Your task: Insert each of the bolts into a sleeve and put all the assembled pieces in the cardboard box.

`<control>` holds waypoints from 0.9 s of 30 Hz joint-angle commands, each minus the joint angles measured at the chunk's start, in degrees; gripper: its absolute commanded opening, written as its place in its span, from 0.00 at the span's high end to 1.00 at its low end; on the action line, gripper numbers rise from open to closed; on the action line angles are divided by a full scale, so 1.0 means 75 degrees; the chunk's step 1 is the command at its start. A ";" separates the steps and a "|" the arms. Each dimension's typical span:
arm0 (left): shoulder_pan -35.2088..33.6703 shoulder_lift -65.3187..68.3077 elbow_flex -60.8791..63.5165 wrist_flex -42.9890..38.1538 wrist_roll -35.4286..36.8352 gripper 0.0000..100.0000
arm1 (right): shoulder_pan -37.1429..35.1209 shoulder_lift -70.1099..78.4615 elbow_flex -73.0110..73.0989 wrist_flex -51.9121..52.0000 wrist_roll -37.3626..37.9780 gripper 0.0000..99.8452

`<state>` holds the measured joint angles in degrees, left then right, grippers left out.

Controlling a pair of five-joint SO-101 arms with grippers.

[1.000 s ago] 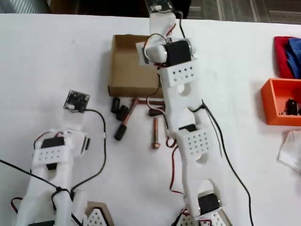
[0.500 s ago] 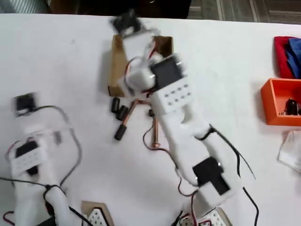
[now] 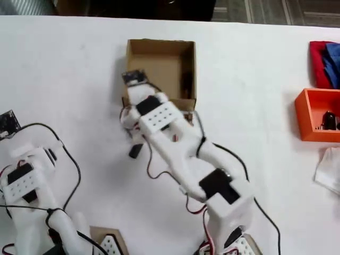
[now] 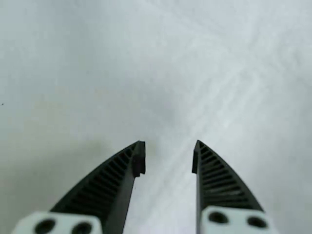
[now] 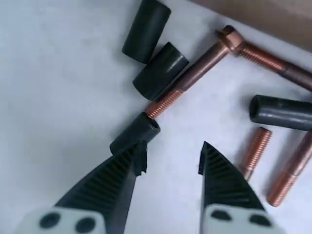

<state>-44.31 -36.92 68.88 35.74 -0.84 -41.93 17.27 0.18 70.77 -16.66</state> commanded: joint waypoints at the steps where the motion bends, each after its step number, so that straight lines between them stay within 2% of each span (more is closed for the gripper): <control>1: -0.0070 -0.0164 -0.0088 -0.0129 0.0047 0.82 | -0.0311 0.0182 -0.0141 -0.0158 -0.0551 0.85; 5: -0.0070 -0.0164 -0.0088 -0.0129 0.0047 0.82 | -0.0522 0.0369 -0.0469 -0.0006 -0.1055 0.85; 11: -0.0059 -0.0164 -0.0088 -0.0129 0.0047 0.82 | -0.0803 0.0920 -0.1149 0.0135 -0.1102 0.85; 18: 0.0141 -0.0164 -0.0088 -0.0117 0.0047 0.82 | -0.0639 0.2186 -0.1958 0.0451 -0.1629 0.85; 25: 0.0141 -0.0176 -0.0053 -0.0117 0.0047 0.82 | -0.0475 0.2960 -0.2743 0.1471 -0.1582 0.85; 27: 0.0141 -0.0176 -0.0053 -0.0117 0.0047 0.82 | -0.0404 0.3100 -0.2907 0.1635 -0.1231 0.89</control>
<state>-43.96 -36.92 68.88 35.74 -0.84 -46.59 39.52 -20.31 80.35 -28.00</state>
